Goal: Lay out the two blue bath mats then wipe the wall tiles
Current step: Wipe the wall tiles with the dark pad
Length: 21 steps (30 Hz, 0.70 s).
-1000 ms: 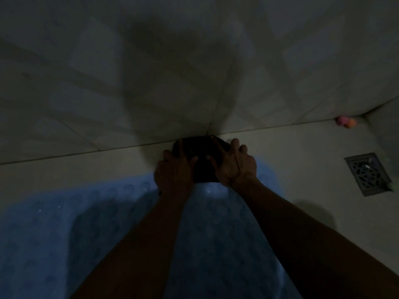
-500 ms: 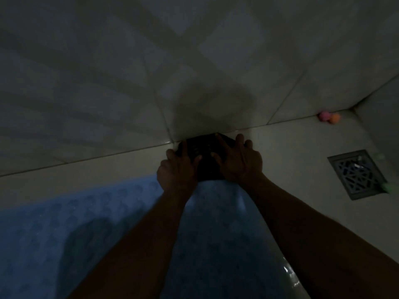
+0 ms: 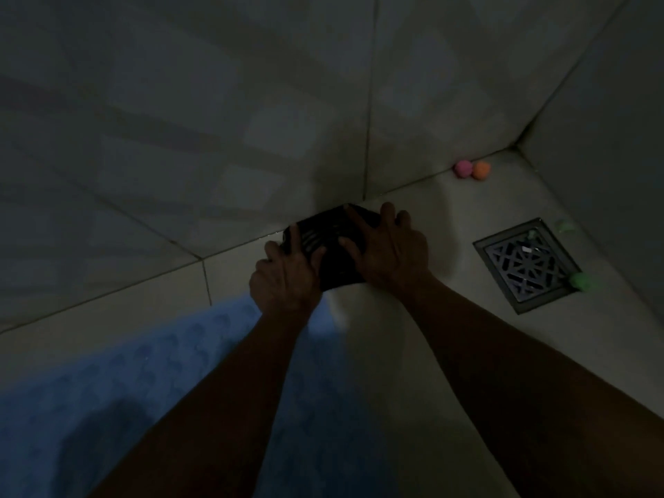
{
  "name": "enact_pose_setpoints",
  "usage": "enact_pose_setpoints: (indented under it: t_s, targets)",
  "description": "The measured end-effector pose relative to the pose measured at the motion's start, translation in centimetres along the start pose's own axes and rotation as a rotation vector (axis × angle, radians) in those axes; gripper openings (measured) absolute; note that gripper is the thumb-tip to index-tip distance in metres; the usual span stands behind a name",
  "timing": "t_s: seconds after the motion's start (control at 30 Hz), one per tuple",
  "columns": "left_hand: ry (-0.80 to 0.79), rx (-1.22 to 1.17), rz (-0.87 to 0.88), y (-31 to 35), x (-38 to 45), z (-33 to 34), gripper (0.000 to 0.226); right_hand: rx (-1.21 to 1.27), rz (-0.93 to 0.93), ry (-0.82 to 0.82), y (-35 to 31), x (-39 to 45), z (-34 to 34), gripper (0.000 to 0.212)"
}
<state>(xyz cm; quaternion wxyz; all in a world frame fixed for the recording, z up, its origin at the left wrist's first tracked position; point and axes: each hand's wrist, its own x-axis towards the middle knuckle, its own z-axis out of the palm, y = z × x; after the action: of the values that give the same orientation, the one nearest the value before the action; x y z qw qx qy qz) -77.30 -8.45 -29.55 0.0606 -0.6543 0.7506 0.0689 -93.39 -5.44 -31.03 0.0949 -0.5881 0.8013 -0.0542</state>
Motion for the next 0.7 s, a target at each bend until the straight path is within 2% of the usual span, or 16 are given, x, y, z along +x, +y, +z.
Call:
enact_pose_setpoints:
  t_s: [0.37, 0.7]
  targets:
    - [-0.041, -0.022, 0.04, 6.2, 0.4, 0.1, 0.071, -0.014, 0.085, 0.027, 5.8, 0.4, -1.1, 0.067]
    - [-0.069, 0.018, 0.097, 7.2, -3.5, 1.1, 0.074, -0.002, 0.151, -0.052, 7.4, -4.3, -1.1, 0.07]
